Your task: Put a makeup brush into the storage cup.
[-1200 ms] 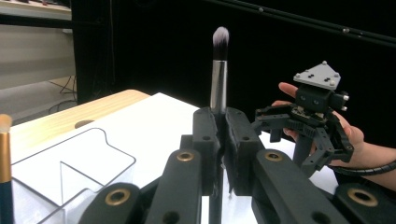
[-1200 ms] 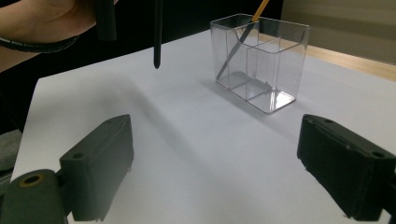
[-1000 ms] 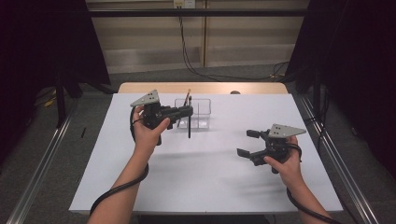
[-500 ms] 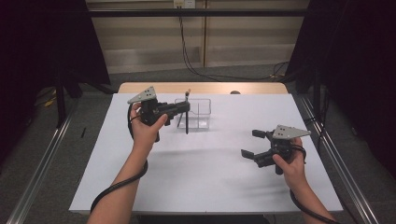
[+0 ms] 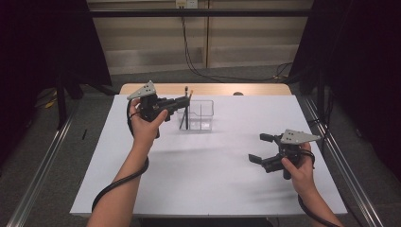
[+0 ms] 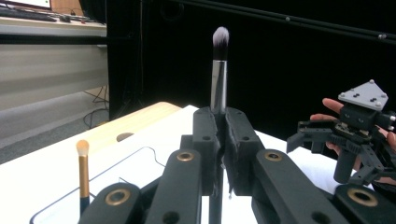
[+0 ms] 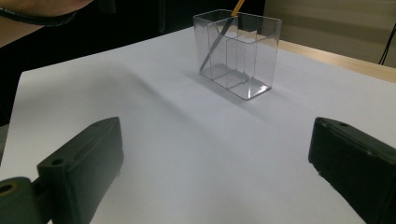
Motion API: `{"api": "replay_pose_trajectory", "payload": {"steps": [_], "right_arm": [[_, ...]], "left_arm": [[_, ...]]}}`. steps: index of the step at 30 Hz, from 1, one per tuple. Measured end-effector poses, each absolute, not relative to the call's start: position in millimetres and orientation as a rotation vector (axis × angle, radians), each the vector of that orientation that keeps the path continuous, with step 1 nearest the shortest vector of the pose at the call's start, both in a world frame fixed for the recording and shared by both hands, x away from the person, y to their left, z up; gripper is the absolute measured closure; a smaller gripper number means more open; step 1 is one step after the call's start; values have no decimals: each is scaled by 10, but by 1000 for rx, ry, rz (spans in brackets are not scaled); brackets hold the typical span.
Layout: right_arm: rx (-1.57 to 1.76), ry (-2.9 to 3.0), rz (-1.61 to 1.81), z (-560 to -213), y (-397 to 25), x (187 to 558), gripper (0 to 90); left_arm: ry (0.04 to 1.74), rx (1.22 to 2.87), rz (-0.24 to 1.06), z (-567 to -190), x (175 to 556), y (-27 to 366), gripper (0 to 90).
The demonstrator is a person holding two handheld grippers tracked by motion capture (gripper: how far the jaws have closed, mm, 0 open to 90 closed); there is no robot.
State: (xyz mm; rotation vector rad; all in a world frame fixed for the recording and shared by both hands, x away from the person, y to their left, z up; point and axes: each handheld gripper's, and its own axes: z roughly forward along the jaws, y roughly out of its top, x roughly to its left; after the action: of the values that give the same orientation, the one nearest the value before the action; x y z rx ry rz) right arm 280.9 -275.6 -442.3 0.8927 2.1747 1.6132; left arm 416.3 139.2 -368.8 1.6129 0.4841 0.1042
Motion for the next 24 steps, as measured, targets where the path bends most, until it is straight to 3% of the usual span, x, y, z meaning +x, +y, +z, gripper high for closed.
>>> {"api": "replay_pose_trajectory", "payload": {"steps": [24], "right_arm": [[898, 2169, 1618, -4466, -2821, 2760, 25]], "left_arm": [[505, 1602, 178, -3521, 4349, 1371, 840]]}}
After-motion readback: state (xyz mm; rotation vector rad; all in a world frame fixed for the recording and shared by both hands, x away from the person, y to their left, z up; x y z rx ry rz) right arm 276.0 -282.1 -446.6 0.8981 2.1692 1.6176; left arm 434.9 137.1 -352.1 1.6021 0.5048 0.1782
